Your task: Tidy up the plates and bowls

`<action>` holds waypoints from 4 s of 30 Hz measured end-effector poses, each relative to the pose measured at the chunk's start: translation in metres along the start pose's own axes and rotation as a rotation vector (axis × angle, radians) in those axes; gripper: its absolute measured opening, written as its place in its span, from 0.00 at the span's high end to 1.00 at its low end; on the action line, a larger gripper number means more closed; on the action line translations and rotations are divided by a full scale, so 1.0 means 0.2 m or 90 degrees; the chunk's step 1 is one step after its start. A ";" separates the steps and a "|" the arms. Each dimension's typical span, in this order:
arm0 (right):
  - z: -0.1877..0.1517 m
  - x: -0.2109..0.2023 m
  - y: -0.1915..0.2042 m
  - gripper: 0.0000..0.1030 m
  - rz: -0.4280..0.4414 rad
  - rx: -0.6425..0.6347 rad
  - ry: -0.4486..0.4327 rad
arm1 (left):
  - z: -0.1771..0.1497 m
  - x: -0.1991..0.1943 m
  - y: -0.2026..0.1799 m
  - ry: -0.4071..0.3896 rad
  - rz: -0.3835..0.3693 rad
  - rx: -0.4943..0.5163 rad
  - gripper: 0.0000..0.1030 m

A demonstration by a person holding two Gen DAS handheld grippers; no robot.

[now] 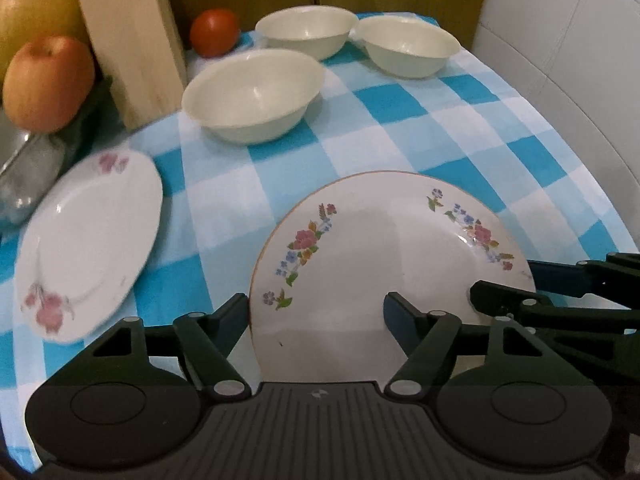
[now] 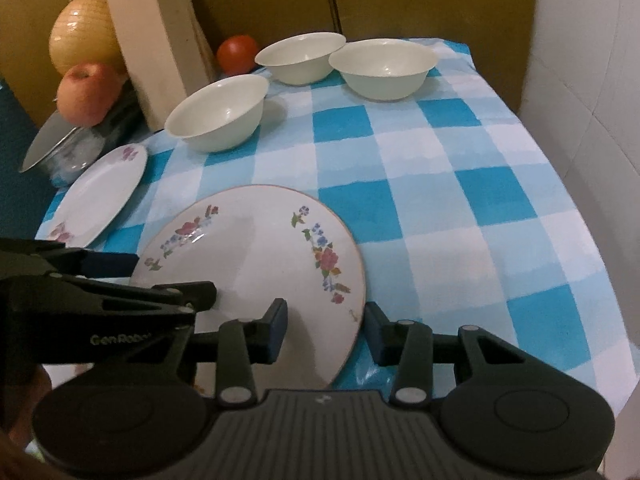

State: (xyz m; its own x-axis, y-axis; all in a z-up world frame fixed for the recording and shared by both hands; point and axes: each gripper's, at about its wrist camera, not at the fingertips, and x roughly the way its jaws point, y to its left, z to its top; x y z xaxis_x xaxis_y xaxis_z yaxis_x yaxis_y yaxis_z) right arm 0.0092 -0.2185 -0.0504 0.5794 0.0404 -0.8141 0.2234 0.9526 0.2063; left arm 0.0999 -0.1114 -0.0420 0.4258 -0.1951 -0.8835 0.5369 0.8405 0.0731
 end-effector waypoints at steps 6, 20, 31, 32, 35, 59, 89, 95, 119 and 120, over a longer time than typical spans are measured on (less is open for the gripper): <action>0.04 0.04 0.00 0.67 -0.017 -0.001 -0.009 | 0.02 0.01 0.00 -0.011 0.003 -0.007 0.26; 0.02 -0.05 0.02 0.65 -0.054 -0.028 -0.065 | -0.07 -0.15 0.08 -0.046 0.087 0.019 0.20; -0.02 -0.09 0.20 0.64 0.002 -0.098 -0.081 | -0.29 -0.34 0.29 -0.066 0.159 -0.095 0.16; -0.02 -0.10 0.22 0.63 0.011 -0.104 -0.084 | -0.33 -0.37 0.32 -0.071 0.160 -0.128 0.13; -0.04 -0.11 0.26 0.61 0.024 -0.123 -0.092 | -0.49 -0.45 0.37 -0.080 0.165 -0.236 0.11; -0.16 -0.13 0.46 0.60 0.118 -0.199 -0.071 | -0.91 -0.68 0.17 0.003 0.074 -0.293 0.10; -0.21 -0.06 0.65 0.57 0.168 -0.226 -0.015 | -0.74 -0.55 0.63 -0.025 0.234 -0.285 0.02; -0.21 -0.05 0.67 0.57 0.172 -0.225 -0.013 | -0.75 -0.53 0.65 -0.015 0.209 -0.307 0.02; -0.24 0.01 0.71 0.57 0.188 -0.227 0.024 | -0.75 -0.46 0.68 0.016 0.180 -0.317 0.02; -0.24 0.01 0.71 0.57 0.189 -0.227 0.024 | -0.75 -0.46 0.67 0.018 0.180 -0.313 0.02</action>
State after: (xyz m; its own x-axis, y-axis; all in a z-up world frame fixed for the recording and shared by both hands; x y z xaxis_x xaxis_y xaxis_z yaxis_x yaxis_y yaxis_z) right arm 0.0051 -0.0694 -0.0483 0.5472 0.3316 -0.7686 -0.2347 0.9421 0.2393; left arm 0.0237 0.0950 -0.0211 0.4804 0.0799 -0.8734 -0.0006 0.9959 0.0907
